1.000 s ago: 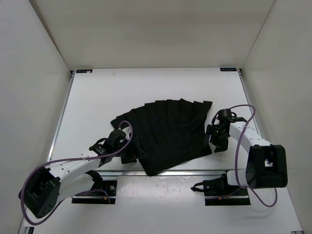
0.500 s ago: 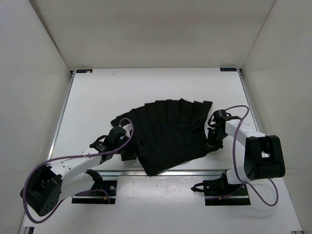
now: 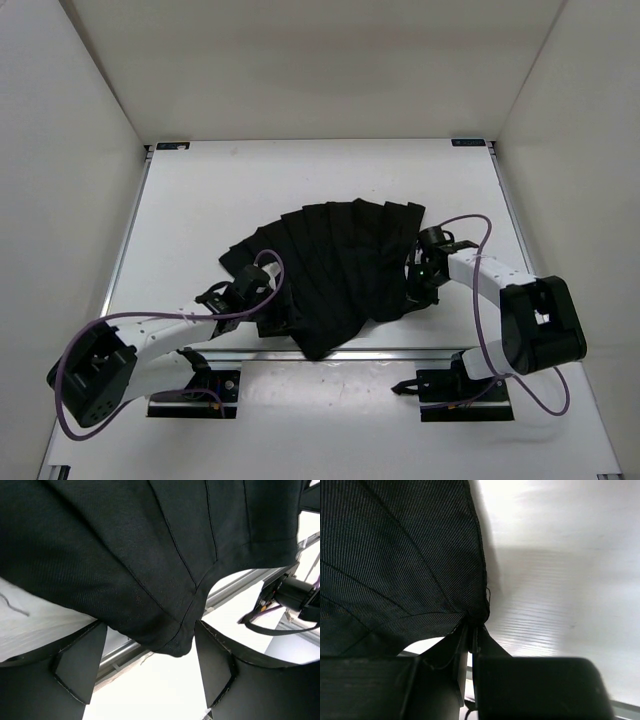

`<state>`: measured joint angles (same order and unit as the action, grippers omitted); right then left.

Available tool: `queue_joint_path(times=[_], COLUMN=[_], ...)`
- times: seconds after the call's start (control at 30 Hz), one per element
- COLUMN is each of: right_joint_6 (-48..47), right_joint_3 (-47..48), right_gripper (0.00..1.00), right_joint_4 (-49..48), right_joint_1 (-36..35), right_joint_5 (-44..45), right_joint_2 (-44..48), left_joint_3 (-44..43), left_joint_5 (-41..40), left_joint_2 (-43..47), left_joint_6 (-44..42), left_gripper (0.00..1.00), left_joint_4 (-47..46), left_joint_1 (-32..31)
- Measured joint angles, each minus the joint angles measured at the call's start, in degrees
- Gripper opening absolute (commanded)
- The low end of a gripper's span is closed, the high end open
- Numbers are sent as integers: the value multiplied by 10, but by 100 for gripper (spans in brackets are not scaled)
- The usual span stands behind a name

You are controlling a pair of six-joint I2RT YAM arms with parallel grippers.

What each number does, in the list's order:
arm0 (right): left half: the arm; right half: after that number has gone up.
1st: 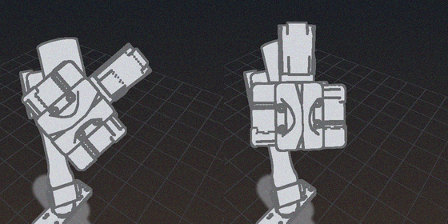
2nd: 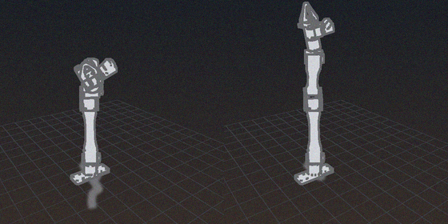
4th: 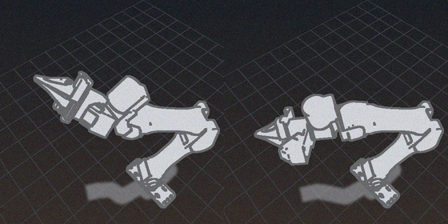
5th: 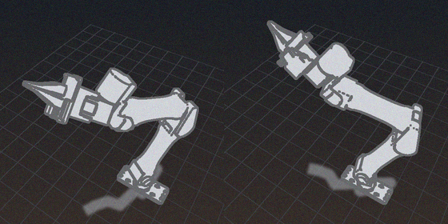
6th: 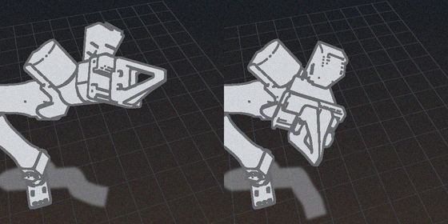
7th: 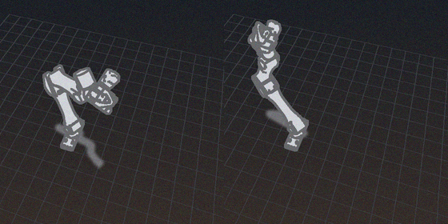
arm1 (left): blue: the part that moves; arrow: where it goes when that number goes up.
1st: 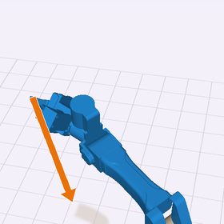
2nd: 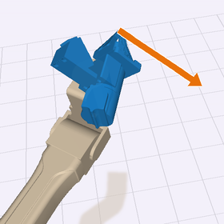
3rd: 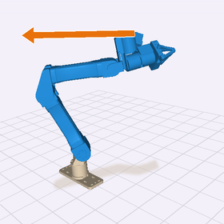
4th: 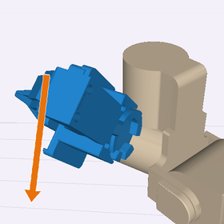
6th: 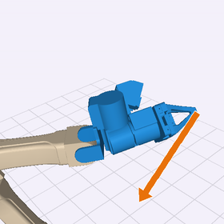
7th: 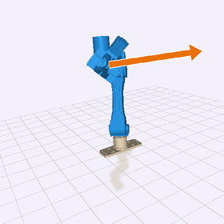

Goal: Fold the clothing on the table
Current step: Flatten the skirt out

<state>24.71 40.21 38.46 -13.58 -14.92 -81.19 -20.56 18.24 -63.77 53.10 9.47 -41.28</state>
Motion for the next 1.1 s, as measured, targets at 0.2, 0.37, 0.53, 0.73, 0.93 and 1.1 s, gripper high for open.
queue_joint_path(times=[0.2,0.37,0.53,0.73,0.93,1.1], right_joint_6=[12,6,3,2,-6,-17], right_joint_3=[-7,-9,-9,-9,-8,-5], right_gripper=[0,0,0,0,0,0], right_joint_4=[-4,-3,0,2,3,5], right_joint_1=[2,43,49,35,37,49], right_joint_5=[-7,-3,1,5,8,9], right_joint_2=[4,22,25,25,25,34], left_joint_3=[2,21,28,28,28,18], left_joint_5=[0,4,10,13,4,-5], left_joint_2=[7,37,27,-15,-34,-34], left_joint_6=[12,26,44,62,67,48], left_gripper=[85,80,78,53,12,0], left_joint_4=[2,9,-9,-44,-49,-21], left_joint_1=[-8,-8,-19,-38,-38,-29])
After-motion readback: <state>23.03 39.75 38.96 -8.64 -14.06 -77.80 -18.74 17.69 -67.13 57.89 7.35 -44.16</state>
